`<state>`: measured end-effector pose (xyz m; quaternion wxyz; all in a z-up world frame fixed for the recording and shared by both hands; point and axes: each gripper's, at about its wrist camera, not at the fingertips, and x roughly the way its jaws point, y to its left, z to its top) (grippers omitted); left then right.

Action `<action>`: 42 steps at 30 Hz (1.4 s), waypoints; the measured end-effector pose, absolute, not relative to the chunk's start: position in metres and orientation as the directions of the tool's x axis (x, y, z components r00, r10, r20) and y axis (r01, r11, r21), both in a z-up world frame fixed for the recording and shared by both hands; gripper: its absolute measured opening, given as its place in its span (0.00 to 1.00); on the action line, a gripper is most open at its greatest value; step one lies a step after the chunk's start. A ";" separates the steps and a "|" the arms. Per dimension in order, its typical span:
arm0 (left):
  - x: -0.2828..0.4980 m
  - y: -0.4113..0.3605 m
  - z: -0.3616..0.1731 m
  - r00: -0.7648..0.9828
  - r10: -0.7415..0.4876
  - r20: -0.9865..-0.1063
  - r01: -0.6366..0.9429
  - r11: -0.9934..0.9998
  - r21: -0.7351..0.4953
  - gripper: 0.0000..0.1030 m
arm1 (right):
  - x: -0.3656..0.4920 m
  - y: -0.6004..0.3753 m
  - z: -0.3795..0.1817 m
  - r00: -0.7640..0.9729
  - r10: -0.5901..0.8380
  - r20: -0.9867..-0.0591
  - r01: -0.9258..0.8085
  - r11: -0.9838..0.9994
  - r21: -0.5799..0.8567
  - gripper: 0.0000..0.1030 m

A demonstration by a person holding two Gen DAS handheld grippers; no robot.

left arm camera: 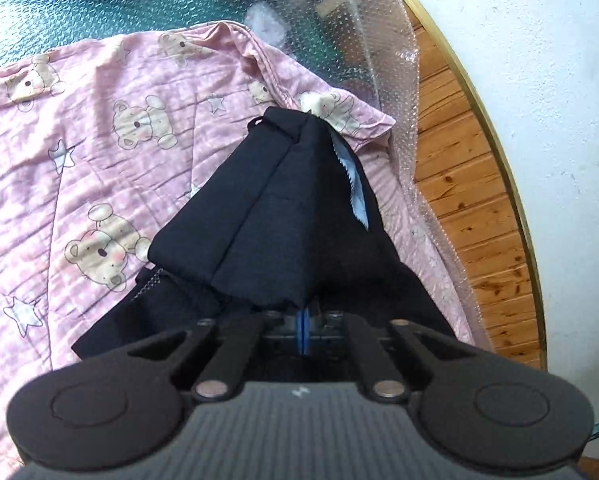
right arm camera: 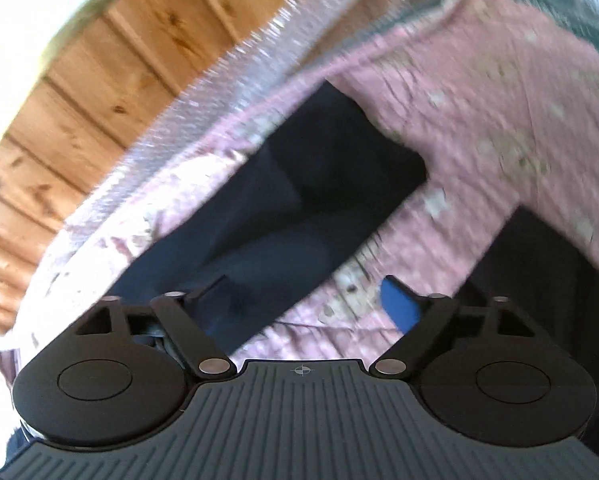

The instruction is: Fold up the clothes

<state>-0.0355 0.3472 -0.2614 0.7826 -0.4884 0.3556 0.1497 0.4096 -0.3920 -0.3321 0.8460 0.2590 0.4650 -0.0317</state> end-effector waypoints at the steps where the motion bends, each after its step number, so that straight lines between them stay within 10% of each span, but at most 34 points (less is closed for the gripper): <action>1: -0.036 0.347 -0.263 0.699 -0.115 -0.706 -0.583 0.479 -0.656 0.01 | 0.410 -0.393 -0.338 0.561 0.193 -0.805 0.310 0.853 0.420 0.79; 8: -0.030 0.352 -0.275 0.686 -0.122 -0.718 -0.594 0.475 -0.649 0.01 | 0.427 -0.413 -0.371 0.672 0.222 -0.707 0.343 0.752 0.562 0.68; 11: -0.021 0.354 -0.270 0.696 -0.128 -0.707 -0.572 0.496 -0.653 0.01 | 0.446 -0.421 -0.374 0.665 0.280 -0.692 0.337 0.714 0.613 0.00; 18: -0.016 0.350 -0.264 0.692 -0.158 -0.704 -0.526 0.557 -0.642 0.01 | 0.370 -0.474 -0.239 0.852 0.149 -0.502 0.235 0.748 0.621 0.00; 25: -0.017 0.339 -0.292 0.616 -0.175 -0.768 -0.575 0.567 -0.590 0.01 | 0.280 -0.517 -0.311 0.709 0.084 -0.700 0.410 0.759 0.506 0.01; 30: -0.007 0.331 -0.287 0.605 -0.163 -0.779 -0.568 0.597 -0.567 0.14 | 0.271 -0.538 -0.345 0.713 0.086 -0.696 0.465 0.684 0.561 0.52; 32: -0.002 0.327 -0.285 0.610 -0.152 -0.777 -0.565 0.604 -0.562 0.21 | 0.274 -0.544 -0.351 0.712 0.076 -0.698 0.472 0.684 0.556 0.57; 34: 0.006 0.323 -0.282 0.612 -0.143 -0.778 -0.558 0.619 -0.553 0.23 | 0.287 -0.544 -0.359 0.700 0.108 -0.706 0.455 0.694 0.558 0.56; 35: 0.010 0.321 -0.280 0.615 -0.138 -0.777 -0.552 0.627 -0.549 0.21 | 0.295 -0.543 -0.360 0.697 0.128 -0.706 0.440 0.700 0.562 0.38; 36: 0.014 0.320 -0.277 0.620 -0.134 -0.773 -0.544 0.637 -0.546 0.07 | 0.300 -0.543 -0.351 0.708 0.134 -0.694 0.419 0.711 0.565 0.01; 42: 0.013 0.335 -0.239 0.665 -0.076 -0.743 -0.526 0.659 -0.538 0.01 | 0.308 -0.545 -0.236 0.822 0.108 -0.559 0.319 0.725 0.610 0.00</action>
